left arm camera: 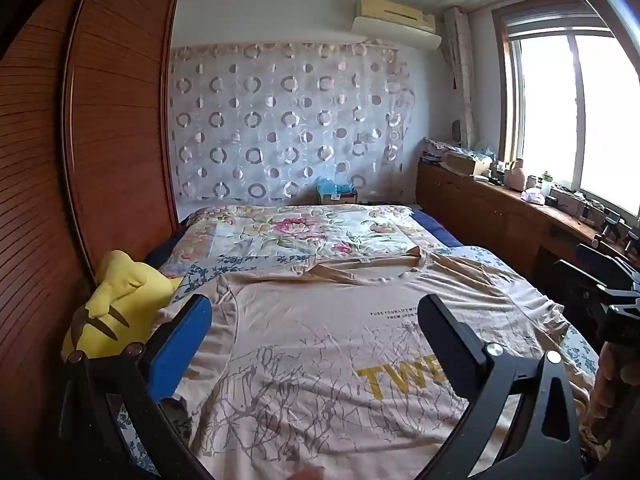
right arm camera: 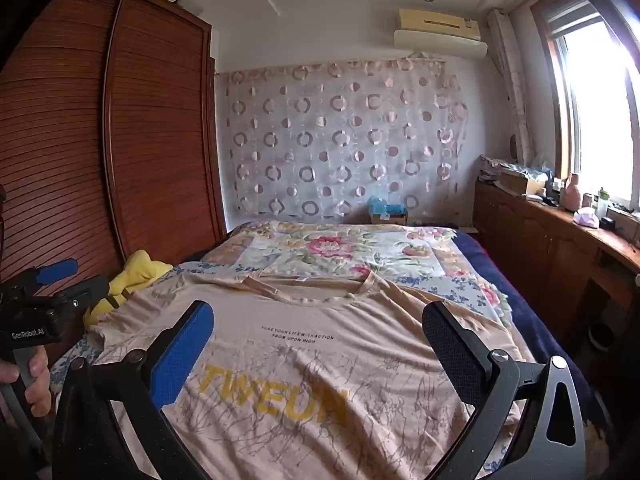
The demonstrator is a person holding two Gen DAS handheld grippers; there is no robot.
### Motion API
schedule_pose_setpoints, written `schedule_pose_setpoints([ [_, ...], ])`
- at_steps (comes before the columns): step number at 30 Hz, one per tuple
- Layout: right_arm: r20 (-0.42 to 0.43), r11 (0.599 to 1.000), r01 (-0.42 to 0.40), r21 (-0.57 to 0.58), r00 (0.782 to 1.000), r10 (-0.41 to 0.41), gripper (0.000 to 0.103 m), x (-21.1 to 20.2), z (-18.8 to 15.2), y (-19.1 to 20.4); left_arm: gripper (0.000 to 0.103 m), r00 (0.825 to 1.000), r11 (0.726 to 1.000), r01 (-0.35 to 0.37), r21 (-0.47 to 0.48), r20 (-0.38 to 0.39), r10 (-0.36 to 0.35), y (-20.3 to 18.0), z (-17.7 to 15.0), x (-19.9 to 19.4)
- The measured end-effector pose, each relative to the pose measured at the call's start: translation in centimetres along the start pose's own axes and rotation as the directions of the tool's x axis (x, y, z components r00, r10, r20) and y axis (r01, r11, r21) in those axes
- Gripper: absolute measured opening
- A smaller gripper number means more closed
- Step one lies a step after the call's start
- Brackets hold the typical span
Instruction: Fold small clothes
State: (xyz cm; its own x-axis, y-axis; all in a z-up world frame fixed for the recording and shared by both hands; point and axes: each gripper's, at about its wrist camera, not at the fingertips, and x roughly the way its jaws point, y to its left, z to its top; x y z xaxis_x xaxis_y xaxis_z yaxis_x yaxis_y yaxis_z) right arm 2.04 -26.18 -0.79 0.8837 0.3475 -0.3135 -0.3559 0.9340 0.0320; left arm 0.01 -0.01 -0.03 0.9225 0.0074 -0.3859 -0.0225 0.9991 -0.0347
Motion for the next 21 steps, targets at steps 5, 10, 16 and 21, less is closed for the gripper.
schedule_pose_setpoints([
  [5, 0.007, 1.000, -0.001, 0.016, 1.000, 0.001, 0.103, 0.00, -0.01, -0.09, 0.103, 1.000, 1.000, -0.003, 0.014, 0.017, 0.003, -0.12, -0.13, -0.54],
  [10, 0.000, 1.000, -0.003, 0.014, 1.000, 0.003, 0.103, 0.14, 0.03, -0.09, 0.103, 1.000, 1.000, -0.007, 0.019, 0.010, 0.007, 0.10, 0.10, -0.43],
  [16, 0.001, 1.000, -0.002, 0.012, 1.000, 0.002, 0.103, 0.43, 0.02, 0.04, 0.103, 1.000, 1.000, -0.010, 0.017, 0.012, 0.010, 0.08, 0.13, -0.54],
  [21, 0.001, 1.000, -0.003, 0.012, 1.000, 0.003, 0.103, 0.17, -0.05, 0.00, 0.103, 1.000, 1.000, -0.012, 0.016, 0.011, 0.012, 0.39, 0.24, -0.26],
])
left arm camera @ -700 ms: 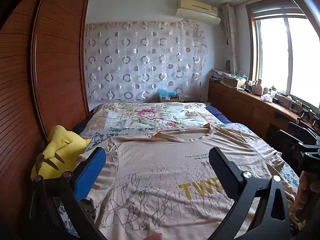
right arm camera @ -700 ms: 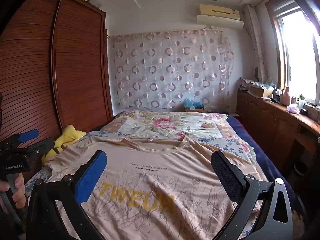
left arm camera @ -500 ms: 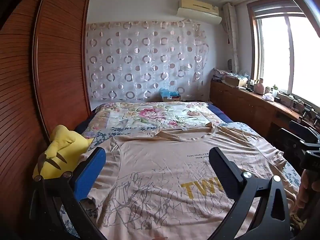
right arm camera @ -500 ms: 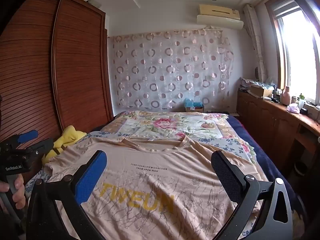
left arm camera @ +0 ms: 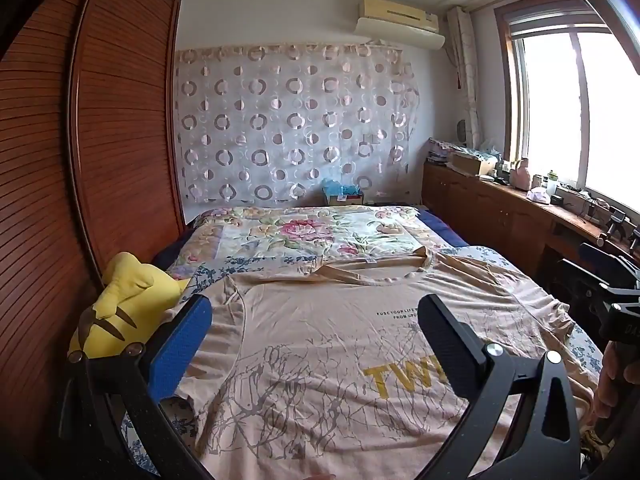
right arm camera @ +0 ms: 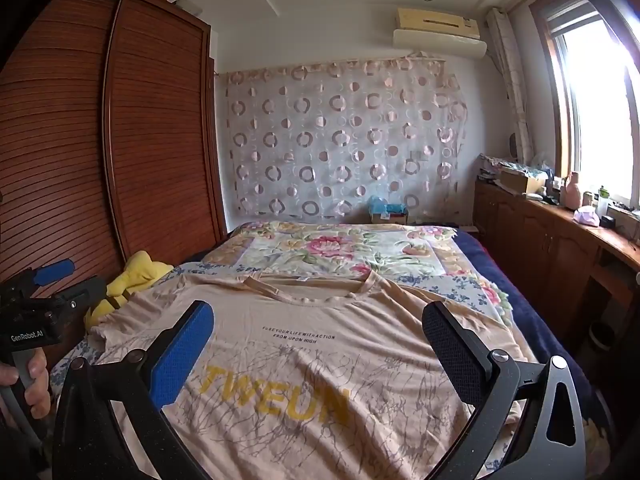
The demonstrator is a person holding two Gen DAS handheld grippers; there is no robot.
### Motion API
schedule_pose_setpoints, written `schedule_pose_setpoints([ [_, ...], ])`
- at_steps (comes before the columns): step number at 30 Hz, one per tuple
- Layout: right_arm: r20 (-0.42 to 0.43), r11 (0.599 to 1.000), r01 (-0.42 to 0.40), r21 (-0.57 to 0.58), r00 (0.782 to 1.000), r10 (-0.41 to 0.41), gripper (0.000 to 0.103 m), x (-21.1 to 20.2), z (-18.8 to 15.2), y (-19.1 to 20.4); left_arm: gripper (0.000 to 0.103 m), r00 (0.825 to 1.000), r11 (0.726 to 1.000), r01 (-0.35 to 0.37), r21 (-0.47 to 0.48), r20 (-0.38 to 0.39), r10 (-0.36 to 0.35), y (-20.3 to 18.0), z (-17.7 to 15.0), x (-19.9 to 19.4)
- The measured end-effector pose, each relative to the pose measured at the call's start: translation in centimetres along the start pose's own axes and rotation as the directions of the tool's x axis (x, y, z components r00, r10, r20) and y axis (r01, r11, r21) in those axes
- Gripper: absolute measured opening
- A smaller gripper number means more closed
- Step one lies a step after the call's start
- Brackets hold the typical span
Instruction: Fold small clothes
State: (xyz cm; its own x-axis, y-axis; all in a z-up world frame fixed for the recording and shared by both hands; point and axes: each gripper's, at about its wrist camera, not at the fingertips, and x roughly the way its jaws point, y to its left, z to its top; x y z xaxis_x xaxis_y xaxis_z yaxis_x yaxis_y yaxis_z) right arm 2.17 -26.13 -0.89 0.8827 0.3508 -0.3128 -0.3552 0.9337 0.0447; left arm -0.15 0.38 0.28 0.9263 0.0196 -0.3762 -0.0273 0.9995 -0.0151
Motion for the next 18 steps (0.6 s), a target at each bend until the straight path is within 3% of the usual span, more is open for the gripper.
schedule_pose_setpoints([
  [18, -0.004, 1.000, -0.004, 0.002, 1.000, 0.004, 0.103, 0.03, -0.34, 0.12, 0.103, 1.000, 1.000, -0.001, 0.001, 0.005, 0.001, -0.14, -0.05, -0.13],
])
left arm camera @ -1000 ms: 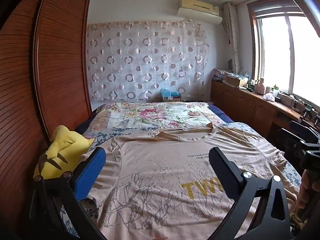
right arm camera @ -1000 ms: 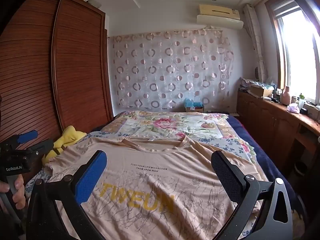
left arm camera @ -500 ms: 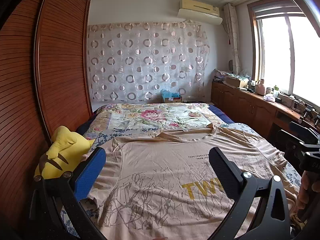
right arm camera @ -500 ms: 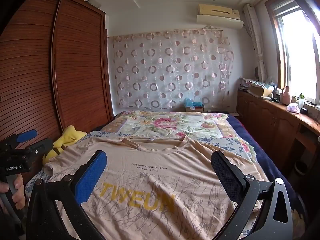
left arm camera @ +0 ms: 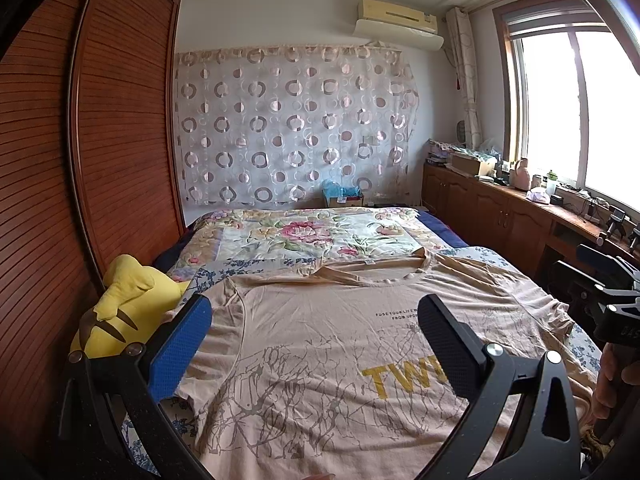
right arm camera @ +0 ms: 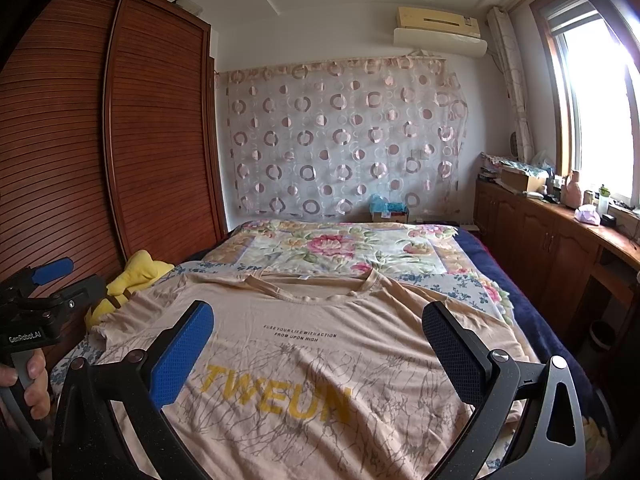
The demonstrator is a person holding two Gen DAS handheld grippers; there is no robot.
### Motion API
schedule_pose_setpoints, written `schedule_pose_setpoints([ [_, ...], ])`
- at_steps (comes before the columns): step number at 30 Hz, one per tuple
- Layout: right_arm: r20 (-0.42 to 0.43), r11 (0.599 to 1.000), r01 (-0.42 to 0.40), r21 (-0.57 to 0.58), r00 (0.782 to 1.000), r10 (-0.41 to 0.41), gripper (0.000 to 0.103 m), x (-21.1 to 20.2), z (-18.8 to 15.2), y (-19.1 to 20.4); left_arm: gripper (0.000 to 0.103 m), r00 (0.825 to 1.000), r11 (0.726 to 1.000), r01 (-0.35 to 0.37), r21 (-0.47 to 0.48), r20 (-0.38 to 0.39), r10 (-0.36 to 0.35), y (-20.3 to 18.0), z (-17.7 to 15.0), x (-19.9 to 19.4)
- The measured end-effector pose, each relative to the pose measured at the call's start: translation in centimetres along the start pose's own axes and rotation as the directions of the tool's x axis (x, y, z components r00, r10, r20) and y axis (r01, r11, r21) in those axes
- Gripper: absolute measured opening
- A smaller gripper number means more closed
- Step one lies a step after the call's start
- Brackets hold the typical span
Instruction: Fold small clothes
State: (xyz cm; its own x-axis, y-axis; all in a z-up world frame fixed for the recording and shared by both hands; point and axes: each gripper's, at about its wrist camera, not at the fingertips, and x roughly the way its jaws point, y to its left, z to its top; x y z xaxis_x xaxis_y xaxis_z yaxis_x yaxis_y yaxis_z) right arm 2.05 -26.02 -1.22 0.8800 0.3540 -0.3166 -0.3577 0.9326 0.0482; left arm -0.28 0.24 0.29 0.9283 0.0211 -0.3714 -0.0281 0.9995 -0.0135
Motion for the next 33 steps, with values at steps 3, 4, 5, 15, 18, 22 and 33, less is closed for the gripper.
schedule_pose_setpoints([
  [3, 0.000, 1.000, 0.002, 0.001, 1.000, -0.002, 0.103, -0.3, -0.1, -0.1, 0.103, 1.000, 1.000, -0.003, 0.001, 0.003, 0.003, 0.0, 0.2, -0.2],
  [4, 0.000, 1.000, 0.002, -0.001, 1.000, -0.002, 0.103, -0.2, 0.1, -0.1, 0.103, 1.000, 1.000, -0.002, 0.001, 0.002, 0.002, 0.1, 0.3, -0.2],
  [5, 0.000, 1.000, 0.001, -0.001, 1.000, -0.001, 0.103, -0.2, 0.1, -0.2, 0.103, 1.000, 1.000, -0.001, 0.000, 0.002, 0.001, 0.1, 0.3, -0.2],
  [15, 0.000, 1.000, 0.004, 0.000, 1.000, -0.004, 0.103, -0.3, 0.1, -0.3, 0.103, 1.000, 1.000, -0.002, 0.002, 0.005, 0.002, 0.0, 0.3, -0.3],
  [18, -0.001, 1.000, 0.006, 0.003, 1.000, -0.006, 0.103, -0.3, 0.0, -0.3, 0.103, 1.000, 1.000, -0.003, 0.003, 0.006, 0.003, -0.1, 0.3, -0.3],
  [22, -0.001, 1.000, 0.007, 0.002, 1.000, -0.007, 0.103, -0.3, 0.0, -0.2, 0.103, 1.000, 1.000, -0.004, 0.004, 0.007, 0.004, -0.1, 0.2, -0.3],
  [33, 0.001, 1.000, 0.009, 0.002, 1.000, -0.009, 0.103, -0.4, 0.0, 0.1, 0.103, 1.000, 1.000, -0.004, 0.004, 0.009, 0.004, 0.0, 0.9, -0.9],
])
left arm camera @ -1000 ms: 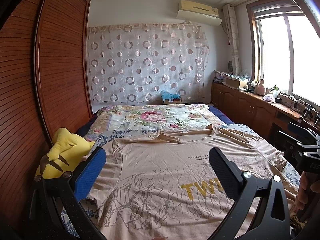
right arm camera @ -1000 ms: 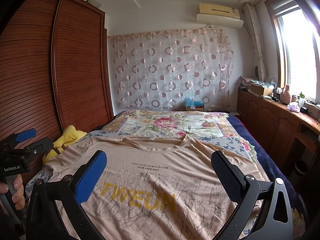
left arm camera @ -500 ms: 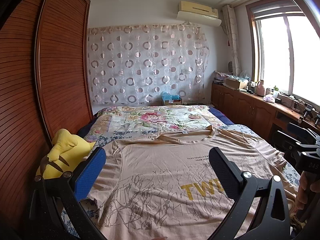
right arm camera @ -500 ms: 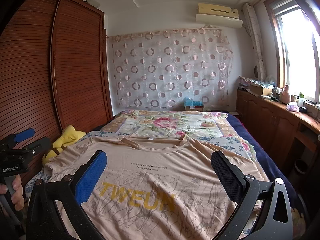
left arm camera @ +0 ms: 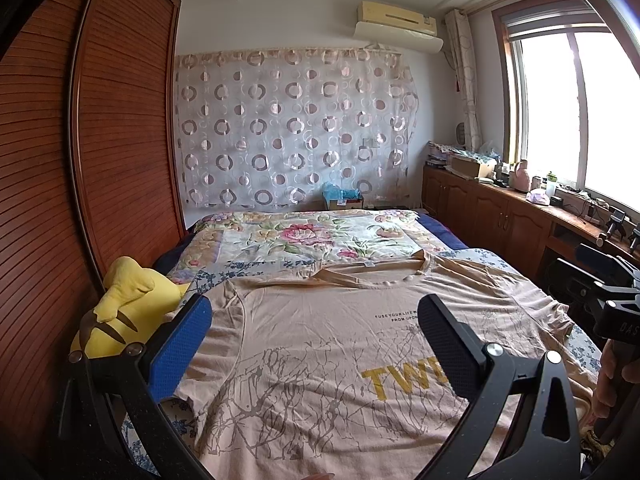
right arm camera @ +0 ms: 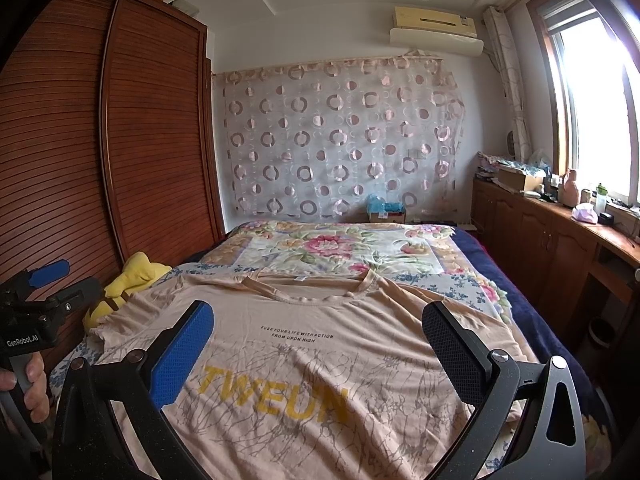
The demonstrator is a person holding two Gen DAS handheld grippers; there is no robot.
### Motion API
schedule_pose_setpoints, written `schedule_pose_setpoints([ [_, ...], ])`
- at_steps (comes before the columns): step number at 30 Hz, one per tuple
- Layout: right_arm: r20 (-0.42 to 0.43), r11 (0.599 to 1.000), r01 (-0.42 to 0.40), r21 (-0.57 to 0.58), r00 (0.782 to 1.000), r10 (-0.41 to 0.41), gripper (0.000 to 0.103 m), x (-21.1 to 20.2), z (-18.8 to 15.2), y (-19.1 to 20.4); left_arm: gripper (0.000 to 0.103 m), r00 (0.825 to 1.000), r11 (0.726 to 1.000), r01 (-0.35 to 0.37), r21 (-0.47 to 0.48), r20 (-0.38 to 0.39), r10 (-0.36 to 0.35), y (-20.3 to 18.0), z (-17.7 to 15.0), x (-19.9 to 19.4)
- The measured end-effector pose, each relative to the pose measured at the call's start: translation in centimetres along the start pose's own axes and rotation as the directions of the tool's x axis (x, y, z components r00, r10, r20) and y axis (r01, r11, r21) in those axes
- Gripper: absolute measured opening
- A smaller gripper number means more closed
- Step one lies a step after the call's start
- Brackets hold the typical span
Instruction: Fold small clothes
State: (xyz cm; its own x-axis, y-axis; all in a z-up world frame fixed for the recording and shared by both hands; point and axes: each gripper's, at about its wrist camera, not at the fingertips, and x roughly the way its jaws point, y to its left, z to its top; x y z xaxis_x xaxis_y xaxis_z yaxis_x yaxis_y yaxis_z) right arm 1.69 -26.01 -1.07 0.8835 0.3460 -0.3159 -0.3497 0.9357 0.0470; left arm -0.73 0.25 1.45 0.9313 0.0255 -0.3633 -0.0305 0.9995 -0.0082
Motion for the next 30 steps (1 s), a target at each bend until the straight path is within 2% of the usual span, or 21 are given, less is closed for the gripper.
schedule_pose_setpoints([
  [11, 0.006, 1.000, -0.005, -0.004, 1.000, 0.006, 0.103, -0.5, 0.2, 1.1, 0.103, 1.000, 1.000, 0.000, -0.001, -0.001, 0.000, -0.1, 0.1, -0.2],
  [13, 0.005, 1.000, -0.005, 0.000, 1.000, 0.005, 0.103, -0.1, 0.4, -0.2, 0.103, 1.000, 1.000, -0.002, -0.001, -0.001, 0.002, -0.1, 0.1, -0.2],
  [23, 0.005, 1.000, -0.016, -0.002, 1.000, 0.016, 0.103, 0.0, 0.4, -0.3, 0.103, 1.000, 1.000, -0.002, 0.000, -0.001, 0.002, -0.1, 0.1, -0.2],
  [30, -0.023, 0.998, -0.055, -0.006, 0.998, 0.055, 0.103, 0.9, 0.0, -0.3, 0.103, 0.999, 1.000, -0.019, -0.013, -0.042, 0.019, 1.1, 0.2, -0.1],
])
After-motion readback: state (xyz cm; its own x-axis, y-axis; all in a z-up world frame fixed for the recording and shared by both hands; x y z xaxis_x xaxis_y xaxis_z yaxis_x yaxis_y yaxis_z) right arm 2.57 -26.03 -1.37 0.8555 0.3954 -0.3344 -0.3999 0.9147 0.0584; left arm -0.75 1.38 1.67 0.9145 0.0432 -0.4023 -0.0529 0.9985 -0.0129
